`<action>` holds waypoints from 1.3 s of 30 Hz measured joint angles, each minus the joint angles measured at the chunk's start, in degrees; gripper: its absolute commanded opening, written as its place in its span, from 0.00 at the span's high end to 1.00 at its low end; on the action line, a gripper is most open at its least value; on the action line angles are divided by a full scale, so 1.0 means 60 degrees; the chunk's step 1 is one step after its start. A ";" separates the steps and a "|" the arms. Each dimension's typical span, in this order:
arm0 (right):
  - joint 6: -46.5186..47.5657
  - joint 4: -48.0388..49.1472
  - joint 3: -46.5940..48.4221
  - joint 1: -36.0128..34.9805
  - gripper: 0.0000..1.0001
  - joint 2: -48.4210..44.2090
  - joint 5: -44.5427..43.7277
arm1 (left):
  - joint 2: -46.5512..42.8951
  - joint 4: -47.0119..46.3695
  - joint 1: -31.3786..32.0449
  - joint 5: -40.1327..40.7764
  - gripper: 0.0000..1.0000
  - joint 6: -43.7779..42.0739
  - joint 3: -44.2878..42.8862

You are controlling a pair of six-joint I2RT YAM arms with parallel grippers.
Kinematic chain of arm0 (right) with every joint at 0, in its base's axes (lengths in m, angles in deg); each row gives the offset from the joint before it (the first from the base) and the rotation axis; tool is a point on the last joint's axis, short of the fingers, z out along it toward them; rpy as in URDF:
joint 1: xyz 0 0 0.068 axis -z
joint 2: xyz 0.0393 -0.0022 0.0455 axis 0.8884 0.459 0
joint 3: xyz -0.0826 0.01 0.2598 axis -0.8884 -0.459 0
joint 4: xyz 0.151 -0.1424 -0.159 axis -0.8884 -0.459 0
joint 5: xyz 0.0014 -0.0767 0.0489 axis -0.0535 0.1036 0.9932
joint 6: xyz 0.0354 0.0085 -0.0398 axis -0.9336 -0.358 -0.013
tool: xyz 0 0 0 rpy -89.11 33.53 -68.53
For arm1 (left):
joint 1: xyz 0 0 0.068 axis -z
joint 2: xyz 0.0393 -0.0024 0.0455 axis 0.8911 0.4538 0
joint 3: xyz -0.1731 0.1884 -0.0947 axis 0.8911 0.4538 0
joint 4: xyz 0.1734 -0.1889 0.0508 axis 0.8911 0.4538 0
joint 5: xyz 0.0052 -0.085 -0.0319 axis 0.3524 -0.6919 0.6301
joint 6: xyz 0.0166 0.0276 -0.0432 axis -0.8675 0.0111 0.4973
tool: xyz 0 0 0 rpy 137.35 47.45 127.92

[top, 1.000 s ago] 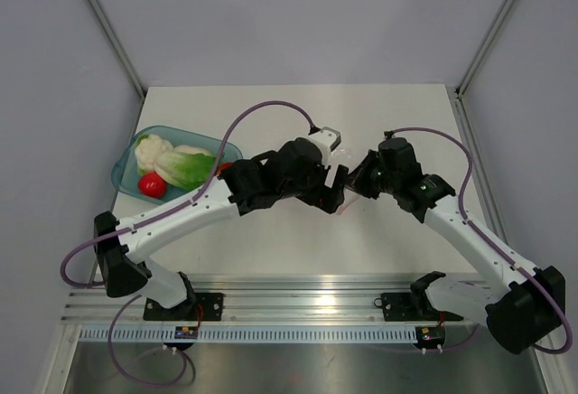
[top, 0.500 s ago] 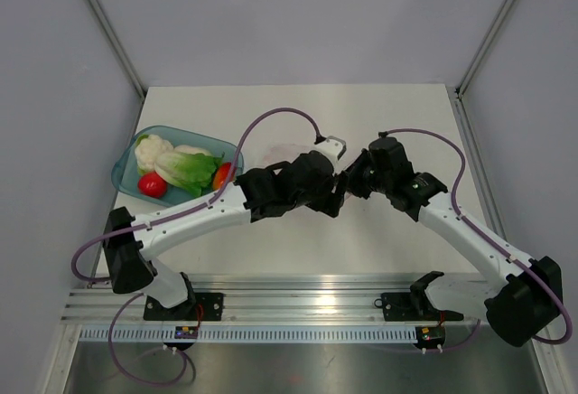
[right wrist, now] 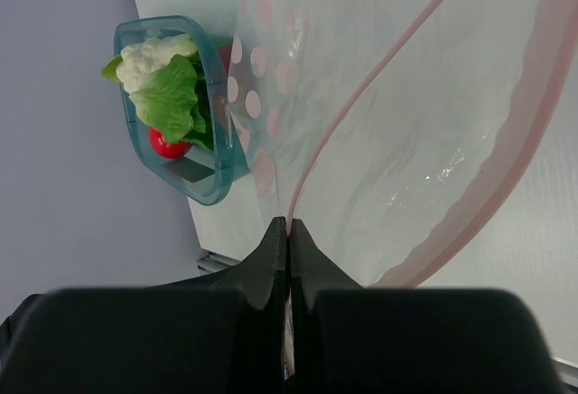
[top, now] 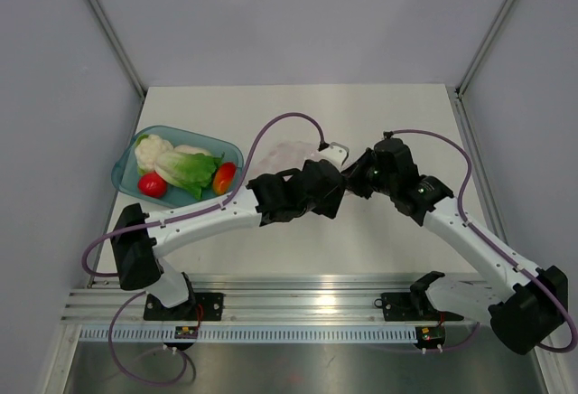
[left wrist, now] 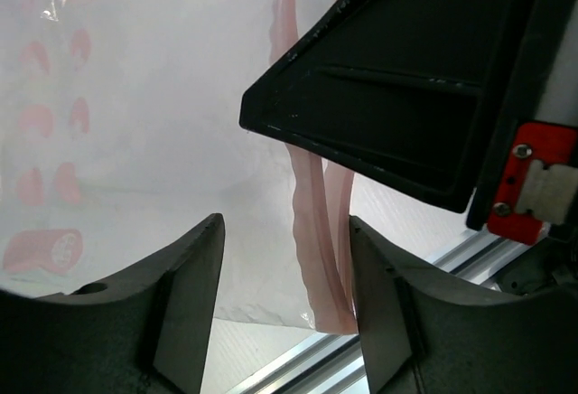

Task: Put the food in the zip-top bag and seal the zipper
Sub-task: Pick up the zipper food storage bag at the center of the board.

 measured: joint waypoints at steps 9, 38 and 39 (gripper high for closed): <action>-0.0029 -0.0018 -0.0222 0.0000 1.00 -0.0146 -0.0040 | -0.0004 -0.0058 0.0000 0.0018 0.31 0.0135 0.0025; -0.0029 -0.0015 -0.0226 0.0000 1.00 -0.0288 -0.0033 | -0.0616 -0.1206 0.0007 0.0142 0.52 0.0437 0.0750; -0.0029 -0.0015 -0.0226 0.0000 1.00 -0.0295 -0.0033 | -0.0597 -0.1220 0.0007 0.0175 0.55 0.0437 0.0750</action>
